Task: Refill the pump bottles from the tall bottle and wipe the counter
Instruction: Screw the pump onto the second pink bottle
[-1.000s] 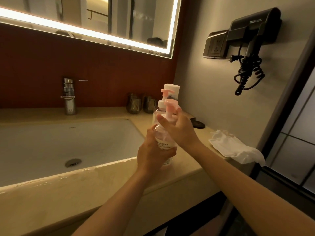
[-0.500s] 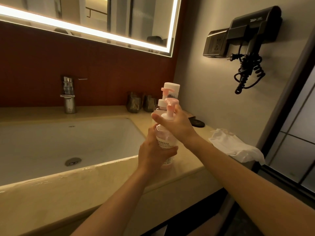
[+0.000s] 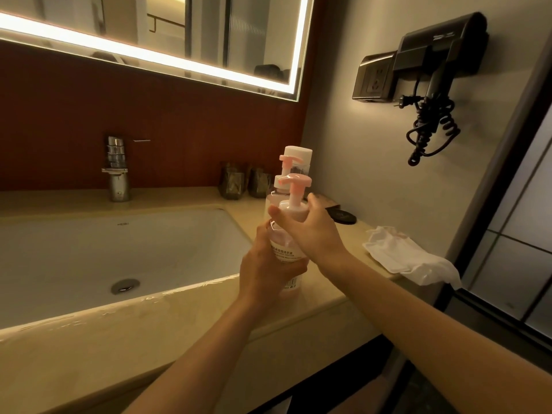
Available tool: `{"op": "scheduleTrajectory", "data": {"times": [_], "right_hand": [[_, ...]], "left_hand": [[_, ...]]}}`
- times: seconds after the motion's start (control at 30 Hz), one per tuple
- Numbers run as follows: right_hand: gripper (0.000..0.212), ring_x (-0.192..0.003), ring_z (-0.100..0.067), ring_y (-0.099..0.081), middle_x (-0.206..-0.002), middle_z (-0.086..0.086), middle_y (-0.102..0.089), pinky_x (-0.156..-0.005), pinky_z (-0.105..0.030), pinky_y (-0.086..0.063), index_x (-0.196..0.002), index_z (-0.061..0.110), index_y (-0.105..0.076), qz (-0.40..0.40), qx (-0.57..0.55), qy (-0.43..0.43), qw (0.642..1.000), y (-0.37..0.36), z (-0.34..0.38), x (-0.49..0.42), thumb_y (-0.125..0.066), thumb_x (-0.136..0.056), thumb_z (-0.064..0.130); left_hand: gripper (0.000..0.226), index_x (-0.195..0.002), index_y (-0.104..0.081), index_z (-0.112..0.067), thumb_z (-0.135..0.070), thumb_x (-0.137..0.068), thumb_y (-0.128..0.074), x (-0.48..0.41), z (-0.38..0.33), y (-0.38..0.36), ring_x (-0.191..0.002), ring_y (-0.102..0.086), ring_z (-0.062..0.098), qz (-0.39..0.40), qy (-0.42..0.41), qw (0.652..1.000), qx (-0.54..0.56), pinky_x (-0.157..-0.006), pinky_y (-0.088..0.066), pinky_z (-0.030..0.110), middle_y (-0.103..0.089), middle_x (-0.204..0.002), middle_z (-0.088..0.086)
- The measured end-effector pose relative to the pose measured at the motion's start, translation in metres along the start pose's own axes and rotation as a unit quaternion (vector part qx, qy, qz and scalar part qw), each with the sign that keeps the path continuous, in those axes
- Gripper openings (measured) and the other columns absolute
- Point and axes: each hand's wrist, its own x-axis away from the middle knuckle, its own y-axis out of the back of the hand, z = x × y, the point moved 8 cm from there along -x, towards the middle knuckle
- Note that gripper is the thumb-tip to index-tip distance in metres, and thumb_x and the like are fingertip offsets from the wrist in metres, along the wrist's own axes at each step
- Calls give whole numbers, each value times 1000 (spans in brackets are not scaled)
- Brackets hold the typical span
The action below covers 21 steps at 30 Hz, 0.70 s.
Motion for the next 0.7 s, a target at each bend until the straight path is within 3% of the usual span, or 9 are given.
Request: {"op": "scheduleTrajectory", "data": {"times": [0.1,0.2,0.23,0.4,0.5,0.57,0.63,0.7], "right_hand": [[95,-127,-25,-43,-145,-5,-37,-96,-40,-44,-147,20,-10,20,-53,11,998,3,5,-10,-65,-75,49],[69,-105,-14,-51,-124,1,-51,-69,-14,-44,-138,21,-31,67,-85,26,994,-5,9,-11,-64,-80,39],[64,-104,-14,-52,-118,2,-52,-67,-12,-43,-135,20,-35,64,-92,26,993,-6,7,-10,-64,-80,39],[83,-118,-21,-52,-129,0,-52,-95,-38,-47,-137,19,-35,25,-99,-2,995,-10,-9,2,-62,-68,57],[95,-121,-22,-50,-132,-1,-50,-96,-39,-46,-139,20,-33,-1,-86,2,996,-5,-7,7,-58,-59,66],[102,-127,-25,-44,-141,-4,-42,-100,-45,-43,-145,20,-21,-5,-82,-2,997,-1,-3,1,-60,-61,65],[96,-127,-27,-44,-143,-5,-41,-100,-45,-43,-146,20,-17,18,-95,-4,995,-2,2,-7,-64,-70,55],[80,-121,-24,-50,-135,-4,-48,-93,-38,-44,-141,18,-28,35,-95,2,995,-5,5,-10,-63,-77,49]], "left_hand": [[83,-131,-32,-18,-33,-65,-80,0,3,-2,-106,-59,20,5,10,1000,-8,-79,-42,18,-57,-122,0],[84,-132,-31,-19,-34,-65,-80,-1,3,-1,-106,-59,18,3,10,1000,-13,-78,-40,15,-56,-123,-1],[84,-132,-32,-18,-34,-65,-80,-1,3,-1,-106,-59,18,2,9,1000,-11,-79,-42,16,-57,-123,-1],[84,-131,-32,-15,-32,-65,-80,0,4,-2,-105,-60,19,-1,9,1000,-9,-79,-42,17,-58,-121,2],[84,-131,-32,-14,-33,-65,-80,0,3,-3,-104,-60,19,0,4,1000,-10,-78,-42,16,-58,-121,2],[83,-132,-32,-15,-33,-65,-80,0,3,-2,-105,-59,18,3,5,1000,-7,-77,-42,15,-57,-121,1],[83,-132,-32,-17,-31,-66,-80,0,2,-1,-104,-59,17,7,7,1000,-5,-75,-41,14,-57,-120,0],[83,-132,-32,-18,-31,-66,-80,0,2,-1,-105,-59,18,4,11,1000,-3,-78,-43,18,-57,-121,0]]}}
